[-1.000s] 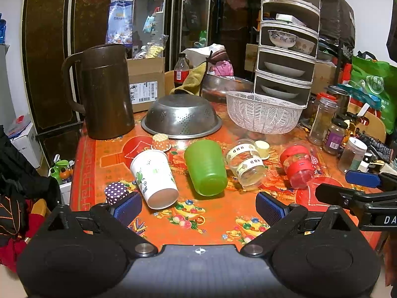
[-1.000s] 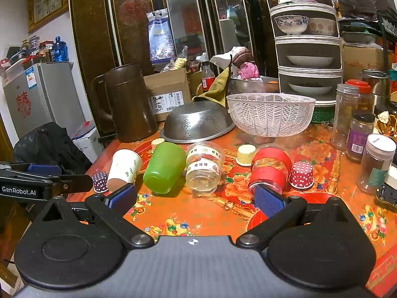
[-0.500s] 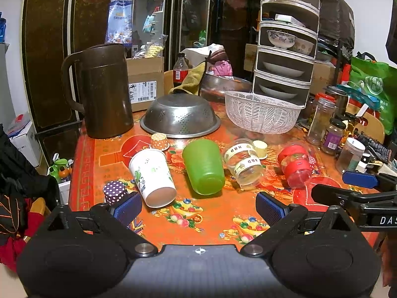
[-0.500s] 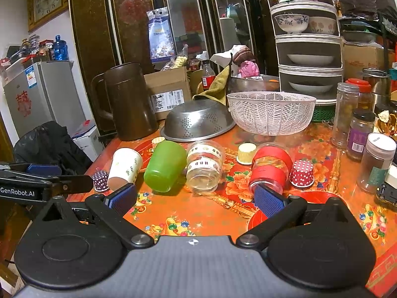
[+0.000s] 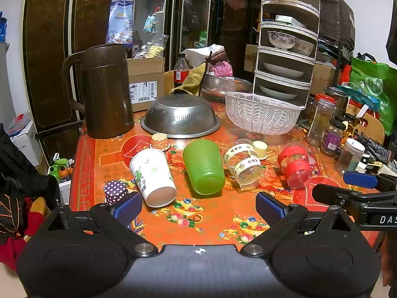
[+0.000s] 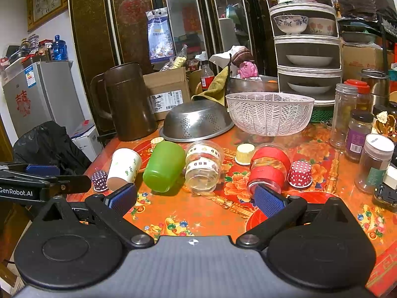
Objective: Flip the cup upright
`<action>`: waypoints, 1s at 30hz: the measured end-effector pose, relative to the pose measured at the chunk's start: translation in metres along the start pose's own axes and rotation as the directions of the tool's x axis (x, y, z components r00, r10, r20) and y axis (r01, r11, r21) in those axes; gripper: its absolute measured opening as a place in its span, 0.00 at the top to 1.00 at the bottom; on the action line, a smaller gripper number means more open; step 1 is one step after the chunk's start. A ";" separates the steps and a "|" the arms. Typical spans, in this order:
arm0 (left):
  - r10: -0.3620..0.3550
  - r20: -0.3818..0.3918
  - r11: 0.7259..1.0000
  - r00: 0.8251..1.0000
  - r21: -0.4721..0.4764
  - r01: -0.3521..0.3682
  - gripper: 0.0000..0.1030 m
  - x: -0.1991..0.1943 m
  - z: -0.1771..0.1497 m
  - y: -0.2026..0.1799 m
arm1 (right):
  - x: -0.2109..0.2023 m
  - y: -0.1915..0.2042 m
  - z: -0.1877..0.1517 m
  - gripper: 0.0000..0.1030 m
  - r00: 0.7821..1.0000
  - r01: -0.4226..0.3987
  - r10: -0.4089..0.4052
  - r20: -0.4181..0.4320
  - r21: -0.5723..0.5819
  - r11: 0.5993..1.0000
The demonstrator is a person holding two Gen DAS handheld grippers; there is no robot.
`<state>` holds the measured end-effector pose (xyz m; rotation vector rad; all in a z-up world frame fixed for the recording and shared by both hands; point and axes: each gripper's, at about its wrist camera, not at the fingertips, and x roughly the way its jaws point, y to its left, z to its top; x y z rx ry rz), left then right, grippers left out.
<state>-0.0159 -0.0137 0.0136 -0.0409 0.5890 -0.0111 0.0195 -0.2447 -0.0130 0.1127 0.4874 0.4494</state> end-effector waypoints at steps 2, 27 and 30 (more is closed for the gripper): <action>0.001 0.000 1.000 1.000 0.000 -0.001 0.04 0.000 0.000 0.000 | 0.000 0.000 0.000 0.01 1.000 0.000 0.000 0.000 -0.001 1.000; -0.001 0.001 1.000 1.000 -0.001 0.001 0.04 -0.002 0.001 -0.002 | -0.001 0.000 0.001 0.01 1.000 0.005 -0.005 -0.008 -0.001 1.000; -0.001 0.001 1.000 1.000 0.000 0.001 0.04 -0.002 0.001 -0.002 | -0.001 0.000 0.001 0.01 1.000 0.005 -0.005 -0.010 -0.004 1.000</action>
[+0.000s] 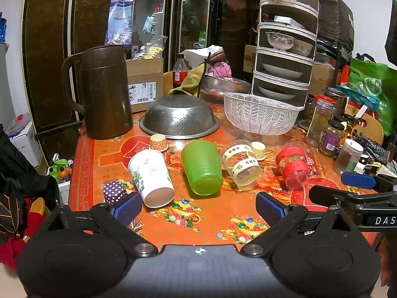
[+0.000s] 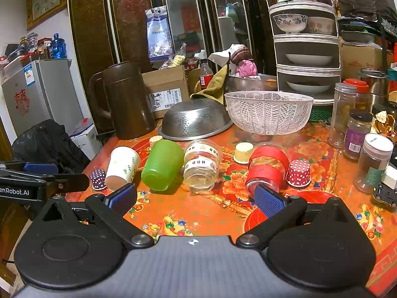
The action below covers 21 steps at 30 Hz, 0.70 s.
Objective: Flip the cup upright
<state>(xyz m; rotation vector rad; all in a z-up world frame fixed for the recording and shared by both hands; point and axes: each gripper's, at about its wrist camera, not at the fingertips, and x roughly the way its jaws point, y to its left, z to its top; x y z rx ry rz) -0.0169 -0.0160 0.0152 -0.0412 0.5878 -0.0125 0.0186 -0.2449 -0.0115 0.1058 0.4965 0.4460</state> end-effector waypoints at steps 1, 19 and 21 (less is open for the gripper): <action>0.001 0.000 1.000 1.000 0.000 -0.001 0.04 0.000 0.000 0.000 | 0.000 0.000 0.000 0.01 1.000 -0.001 0.001 0.000 -0.001 1.000; -0.002 -0.001 1.000 1.000 -0.003 0.002 0.04 0.001 0.001 0.001 | 0.005 0.000 0.001 0.01 1.000 -0.004 0.004 -0.015 -0.004 1.000; -0.002 -0.002 1.000 1.000 -0.002 0.002 0.04 0.002 0.001 0.002 | 0.006 0.001 0.001 0.01 1.000 -0.005 0.005 -0.016 -0.004 1.000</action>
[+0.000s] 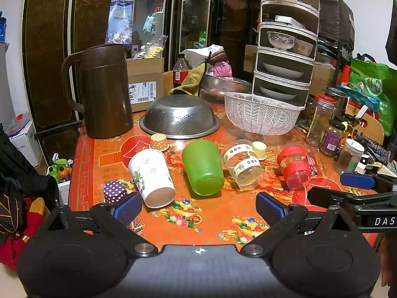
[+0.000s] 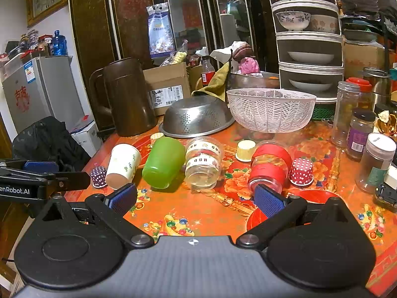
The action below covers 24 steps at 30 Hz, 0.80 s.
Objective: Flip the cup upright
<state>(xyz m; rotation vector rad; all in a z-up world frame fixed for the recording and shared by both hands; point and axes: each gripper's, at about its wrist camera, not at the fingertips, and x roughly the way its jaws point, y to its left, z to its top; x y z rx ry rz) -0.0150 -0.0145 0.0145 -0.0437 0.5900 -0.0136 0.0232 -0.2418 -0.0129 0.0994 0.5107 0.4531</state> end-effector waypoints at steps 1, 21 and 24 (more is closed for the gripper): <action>0.000 -0.001 1.000 1.000 0.000 0.000 0.04 0.000 0.000 0.000 | 0.000 0.000 0.000 0.01 1.000 0.000 0.000 -0.001 0.000 1.000; 0.031 0.009 0.996 0.999 -0.088 -0.030 0.03 -0.005 -0.023 0.061 | 0.123 0.048 0.079 0.01 0.934 -0.107 0.150 -0.325 0.149 0.983; 0.037 0.011 0.993 0.999 -0.116 -0.036 0.03 -0.008 -0.032 0.078 | 0.151 0.056 0.083 0.06 0.916 -0.073 0.121 -0.382 0.136 0.988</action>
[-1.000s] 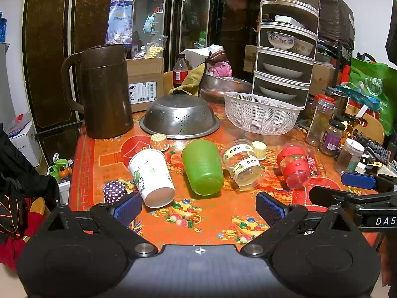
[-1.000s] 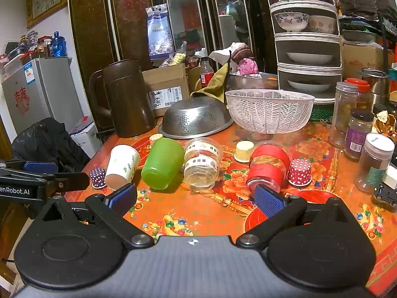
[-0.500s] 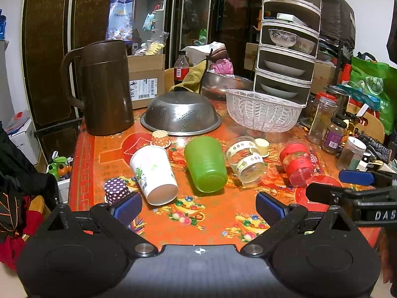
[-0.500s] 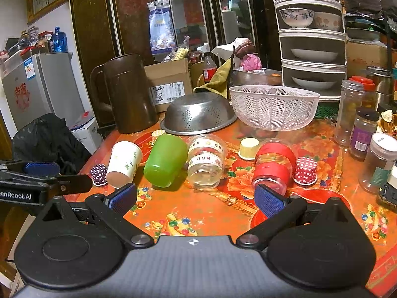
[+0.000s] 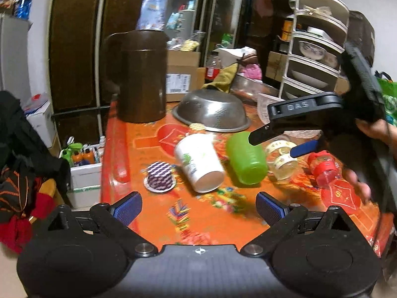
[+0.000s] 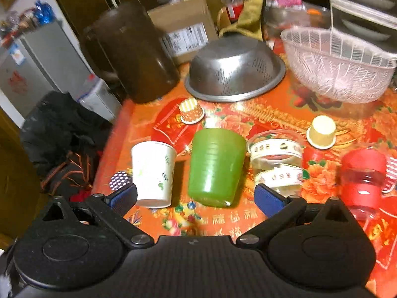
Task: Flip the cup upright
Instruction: 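Move the right gripper to the sideways green cup and close on it, then lift the green cup off the table with the right gripper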
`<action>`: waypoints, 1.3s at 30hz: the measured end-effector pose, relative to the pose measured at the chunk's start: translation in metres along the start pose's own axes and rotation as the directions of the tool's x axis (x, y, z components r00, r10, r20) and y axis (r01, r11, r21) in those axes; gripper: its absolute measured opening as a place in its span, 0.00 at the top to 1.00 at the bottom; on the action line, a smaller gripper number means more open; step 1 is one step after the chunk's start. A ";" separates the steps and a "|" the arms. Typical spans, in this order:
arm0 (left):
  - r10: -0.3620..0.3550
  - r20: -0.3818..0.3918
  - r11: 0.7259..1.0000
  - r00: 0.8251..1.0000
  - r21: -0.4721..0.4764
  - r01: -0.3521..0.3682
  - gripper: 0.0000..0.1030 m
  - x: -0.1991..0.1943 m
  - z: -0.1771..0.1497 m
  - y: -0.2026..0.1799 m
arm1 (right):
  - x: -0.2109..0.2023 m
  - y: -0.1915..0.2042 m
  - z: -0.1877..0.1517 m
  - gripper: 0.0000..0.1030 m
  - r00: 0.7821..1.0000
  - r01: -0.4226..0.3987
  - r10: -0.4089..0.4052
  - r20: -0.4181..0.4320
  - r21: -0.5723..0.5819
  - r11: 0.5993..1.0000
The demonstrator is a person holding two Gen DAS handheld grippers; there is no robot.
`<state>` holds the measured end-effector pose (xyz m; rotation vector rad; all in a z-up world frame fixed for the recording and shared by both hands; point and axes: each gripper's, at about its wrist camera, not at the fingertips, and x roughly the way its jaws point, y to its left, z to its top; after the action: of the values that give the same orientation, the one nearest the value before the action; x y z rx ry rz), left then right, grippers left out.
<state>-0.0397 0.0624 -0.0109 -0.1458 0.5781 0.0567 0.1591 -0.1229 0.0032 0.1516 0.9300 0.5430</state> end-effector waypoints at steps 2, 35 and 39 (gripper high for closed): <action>0.002 0.005 1.000 1.000 -0.020 -0.002 0.03 -0.003 -0.003 0.010 | 0.014 0.004 0.005 0.09 0.999 0.027 -0.027 -0.035 -0.010 1.000; -0.097 0.065 0.987 0.993 -0.120 0.104 0.03 -0.036 -0.038 0.063 | -0.015 0.035 0.010 0.36 0.993 0.106 -0.107 -0.049 -0.027 0.994; -0.148 0.067 0.984 0.987 -0.089 0.154 0.03 -0.044 -0.038 0.051 | -0.081 0.051 -0.025 0.36 0.997 0.076 -0.076 0.003 -0.059 0.995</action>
<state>-0.1021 0.1063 -0.0240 -0.2783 0.5025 -0.0586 0.0809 -0.1227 0.0647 0.0625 0.9144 0.4992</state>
